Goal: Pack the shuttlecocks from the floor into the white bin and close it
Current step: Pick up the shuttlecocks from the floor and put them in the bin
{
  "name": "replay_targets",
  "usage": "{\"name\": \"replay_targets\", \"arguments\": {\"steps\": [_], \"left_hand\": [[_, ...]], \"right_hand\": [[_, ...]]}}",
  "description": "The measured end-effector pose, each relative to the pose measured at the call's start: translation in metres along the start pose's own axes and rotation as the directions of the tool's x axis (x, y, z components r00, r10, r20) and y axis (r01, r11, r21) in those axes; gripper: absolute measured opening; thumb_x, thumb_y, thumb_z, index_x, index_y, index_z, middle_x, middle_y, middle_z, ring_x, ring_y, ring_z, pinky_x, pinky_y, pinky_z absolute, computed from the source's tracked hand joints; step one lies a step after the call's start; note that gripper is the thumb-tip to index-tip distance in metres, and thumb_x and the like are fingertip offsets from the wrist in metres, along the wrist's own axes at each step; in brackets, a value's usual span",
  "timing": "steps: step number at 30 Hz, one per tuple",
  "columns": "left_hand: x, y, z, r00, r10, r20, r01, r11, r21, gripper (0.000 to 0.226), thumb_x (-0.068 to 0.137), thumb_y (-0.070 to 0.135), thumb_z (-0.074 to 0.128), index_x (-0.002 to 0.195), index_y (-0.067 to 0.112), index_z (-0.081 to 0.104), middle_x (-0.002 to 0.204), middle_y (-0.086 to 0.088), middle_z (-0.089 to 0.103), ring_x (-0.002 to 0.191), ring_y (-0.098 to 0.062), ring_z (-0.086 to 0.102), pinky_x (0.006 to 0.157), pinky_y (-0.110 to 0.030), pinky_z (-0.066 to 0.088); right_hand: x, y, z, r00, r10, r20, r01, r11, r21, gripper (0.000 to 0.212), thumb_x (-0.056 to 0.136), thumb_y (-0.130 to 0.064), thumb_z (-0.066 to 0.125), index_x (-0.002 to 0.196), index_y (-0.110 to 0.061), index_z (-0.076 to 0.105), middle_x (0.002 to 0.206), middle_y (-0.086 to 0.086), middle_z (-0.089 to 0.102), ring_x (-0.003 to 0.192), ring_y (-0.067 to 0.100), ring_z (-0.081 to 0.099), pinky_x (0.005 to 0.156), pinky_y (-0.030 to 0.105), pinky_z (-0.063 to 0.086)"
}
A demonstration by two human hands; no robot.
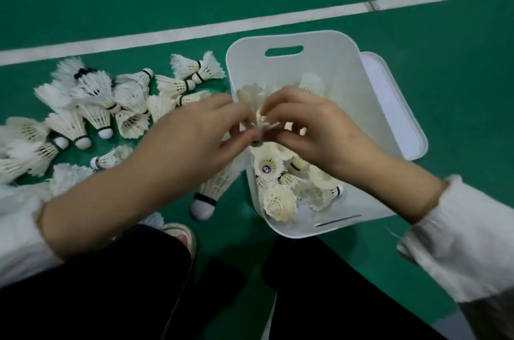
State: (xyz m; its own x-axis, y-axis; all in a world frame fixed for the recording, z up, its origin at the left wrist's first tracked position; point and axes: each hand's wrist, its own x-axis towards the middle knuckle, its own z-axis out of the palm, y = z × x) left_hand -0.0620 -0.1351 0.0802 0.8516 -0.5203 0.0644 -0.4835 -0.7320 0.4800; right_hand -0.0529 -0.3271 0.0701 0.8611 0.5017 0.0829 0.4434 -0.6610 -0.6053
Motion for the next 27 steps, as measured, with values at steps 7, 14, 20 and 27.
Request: {"name": "replay_targets", "arguments": {"steps": [7,14,20,27], "left_hand": [[-0.007,-0.001,-0.003,0.989,-0.128,-0.074,0.103,0.957,-0.27,0.048,0.087,0.062,0.038,0.117,0.026,0.044,0.084,0.017,0.053,0.079,0.004,0.053,0.063,-0.003,0.037],[-0.005,-0.011,0.014,0.999,0.026,-0.034,-0.031,0.989,-0.148,0.013,0.086,0.03,0.058,0.086,0.019,0.051,0.084,0.008,0.048,0.075,-0.002,0.046,0.07,-0.008,0.036],[-0.002,-0.011,0.019,0.993,0.109,-0.053,-0.117,0.98,-0.161,0.018,0.086,0.031,0.051,0.085,0.014,0.057,0.088,0.006,0.053,0.077,-0.002,0.048,0.072,-0.009,0.037],[0.027,0.003,0.025,0.968,0.248,-0.032,-0.25,0.964,-0.088,0.019,0.087,0.03,0.051,0.088,0.013,0.06,0.092,0.004,0.054,0.078,-0.011,0.052,0.065,-0.032,0.047]], "right_hand": [[-0.033,0.026,-0.034,0.909,0.357,0.215,-0.342,0.934,-0.107,0.01,0.083,-0.029,0.066,0.077,-0.022,0.065,0.083,-0.006,0.062,0.069,0.011,0.054,0.067,0.028,0.042],[-0.06,0.06,0.044,0.613,0.533,0.583,-0.304,0.841,-0.449,0.021,0.084,-0.013,0.057,0.103,-0.011,0.068,0.108,0.009,0.066,0.104,0.025,0.059,0.082,0.024,0.042],[-0.063,0.086,0.063,0.57,0.491,0.659,-0.241,0.866,-0.438,0.018,0.079,-0.007,0.058,0.093,-0.011,0.068,0.098,0.008,0.066,0.098,0.028,0.058,0.083,0.027,0.044],[-0.045,0.056,-0.001,0.731,0.501,0.463,-0.478,0.861,-0.176,0.026,0.087,-0.029,0.061,0.113,-0.028,0.06,0.108,-0.007,0.065,0.084,0.012,0.06,0.078,0.026,0.046]]}}
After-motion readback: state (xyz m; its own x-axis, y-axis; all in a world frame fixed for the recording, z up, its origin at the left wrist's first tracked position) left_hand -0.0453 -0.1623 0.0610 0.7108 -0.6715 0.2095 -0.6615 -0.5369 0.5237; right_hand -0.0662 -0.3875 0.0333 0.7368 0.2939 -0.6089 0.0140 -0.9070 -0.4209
